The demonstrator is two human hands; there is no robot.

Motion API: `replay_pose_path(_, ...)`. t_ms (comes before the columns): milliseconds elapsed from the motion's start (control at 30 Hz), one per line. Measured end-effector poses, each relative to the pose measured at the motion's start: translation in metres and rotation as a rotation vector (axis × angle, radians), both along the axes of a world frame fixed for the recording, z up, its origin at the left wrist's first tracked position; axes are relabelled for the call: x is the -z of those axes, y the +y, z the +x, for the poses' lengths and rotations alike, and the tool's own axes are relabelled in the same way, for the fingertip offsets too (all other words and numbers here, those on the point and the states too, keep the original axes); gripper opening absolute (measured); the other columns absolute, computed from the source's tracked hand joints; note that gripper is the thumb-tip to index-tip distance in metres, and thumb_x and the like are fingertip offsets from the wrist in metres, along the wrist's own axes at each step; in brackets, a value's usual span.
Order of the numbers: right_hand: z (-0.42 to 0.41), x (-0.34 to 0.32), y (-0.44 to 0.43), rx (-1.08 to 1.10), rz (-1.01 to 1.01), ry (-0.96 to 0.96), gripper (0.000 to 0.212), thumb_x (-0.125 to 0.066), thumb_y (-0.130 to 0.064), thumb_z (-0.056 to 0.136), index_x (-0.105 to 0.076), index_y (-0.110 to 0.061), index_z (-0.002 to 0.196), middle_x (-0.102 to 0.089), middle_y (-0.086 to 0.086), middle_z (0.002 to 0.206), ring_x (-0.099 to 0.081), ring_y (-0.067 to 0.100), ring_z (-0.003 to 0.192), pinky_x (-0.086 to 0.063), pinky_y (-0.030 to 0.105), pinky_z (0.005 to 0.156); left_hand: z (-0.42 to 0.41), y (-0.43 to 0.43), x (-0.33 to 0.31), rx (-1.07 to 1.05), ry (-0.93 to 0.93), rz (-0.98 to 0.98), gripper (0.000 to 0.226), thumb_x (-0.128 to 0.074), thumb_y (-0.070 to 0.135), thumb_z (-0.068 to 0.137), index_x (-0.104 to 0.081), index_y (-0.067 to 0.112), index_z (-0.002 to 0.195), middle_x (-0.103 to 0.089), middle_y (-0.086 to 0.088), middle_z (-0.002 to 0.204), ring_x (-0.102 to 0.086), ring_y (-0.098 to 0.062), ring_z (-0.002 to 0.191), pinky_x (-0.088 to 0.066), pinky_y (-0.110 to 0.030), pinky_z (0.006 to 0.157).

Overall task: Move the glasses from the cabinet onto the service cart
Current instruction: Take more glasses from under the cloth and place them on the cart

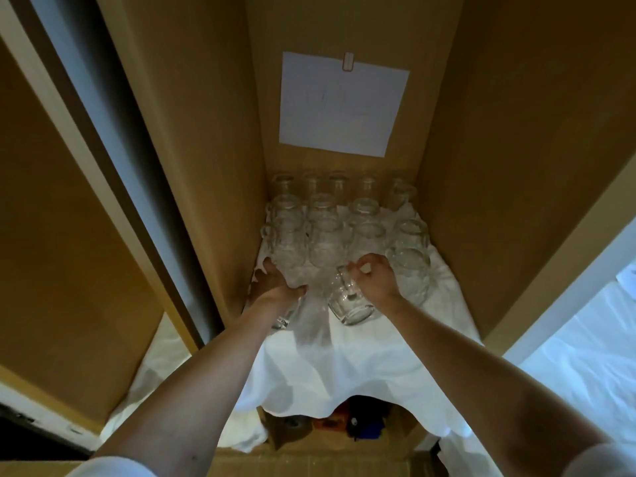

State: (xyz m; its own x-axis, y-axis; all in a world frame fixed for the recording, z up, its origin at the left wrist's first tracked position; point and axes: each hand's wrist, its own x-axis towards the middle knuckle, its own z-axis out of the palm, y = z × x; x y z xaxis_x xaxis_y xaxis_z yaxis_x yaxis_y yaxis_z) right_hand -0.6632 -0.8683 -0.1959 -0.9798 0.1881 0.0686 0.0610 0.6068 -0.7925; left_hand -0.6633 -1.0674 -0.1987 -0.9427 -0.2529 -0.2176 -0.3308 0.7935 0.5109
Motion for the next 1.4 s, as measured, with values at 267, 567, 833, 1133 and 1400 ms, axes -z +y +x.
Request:
replay_pose_path(267, -0.022, 0.029, -0.017, -0.16, -0.188, -0.316, 0.093, -0.07, -0.039, 0.08, -0.01, -0.025, 0.15, -0.046, -0.001, 0.14, -0.049, 0.021, 0.125, -0.039, 0.033, 0.106, -0.025, -0.015, 0.018, 0.134, 0.032, 0.067, 0.098, -0.059, 0.078, 0.056, -0.011, 0.046, 0.135, -0.045, -0.003, 0.136, -0.046, -0.028, 0.125, -0.044, -0.043, 0.099)
replay_pose_path(567, -0.054, 0.014, -0.011, -0.297, -0.114, -0.449, 0.066, -0.084, -0.053, 0.061, -0.057, -0.019, 0.11, -0.068, 0.0, 0.098, -0.066, 0.019, 0.094, -0.056, 0.037, 0.081, -0.034, -0.013, 0.012, 0.14, 0.054, 0.098, 0.079, -0.067, 0.078, 0.053, -0.028, 0.032, 0.104, -0.058, 0.007, 0.094, -0.054, -0.018, 0.085, -0.044, -0.029, 0.069)
replay_pose_path(833, -0.042, 0.007, -0.018, -0.11, -0.127, -0.248, 0.066, -0.086, -0.035, 0.065, -0.036, -0.017, 0.105, -0.053, 0.0, 0.113, -0.053, 0.016, 0.106, -0.045, 0.016, 0.077, -0.026, -0.016, 0.007, 0.023, 0.258, 0.319, 0.083, -0.072, 0.076, 0.049, -0.038, 0.034, 0.112, -0.058, 0.009, 0.106, -0.061, -0.017, 0.097, -0.053, -0.033, 0.08)
replay_pose_path(1133, -0.003, 0.025, -0.009, -0.061, 0.215, 0.083, 0.056, -0.085, -0.042, 0.053, -0.046, -0.018, 0.085, -0.048, 0.004, 0.106, -0.05, 0.016, 0.101, -0.031, 0.003, 0.085, 0.002, -0.022, 0.006, 0.215, 0.347, 0.391, 0.107, -0.086, 0.032, 0.063, -0.021, 0.032, 0.147, -0.023, -0.001, 0.151, -0.026, -0.019, 0.138, -0.027, -0.023, 0.108)
replay_pose_path(1400, 0.028, 0.011, 0.005, -0.177, 0.48, 0.01, 0.094, -0.068, -0.056, 0.075, -0.01, -0.039, 0.148, 0.007, -0.002, 0.158, -0.032, 0.034, 0.137, -0.049, 0.046, 0.095, 0.009, -0.02, 0.004, 0.267, 0.322, 0.144, 0.11, -0.076, 0.047, 0.07, -0.004, 0.031, 0.151, -0.003, -0.004, 0.158, -0.005, -0.024, 0.145, -0.015, -0.03, 0.114)
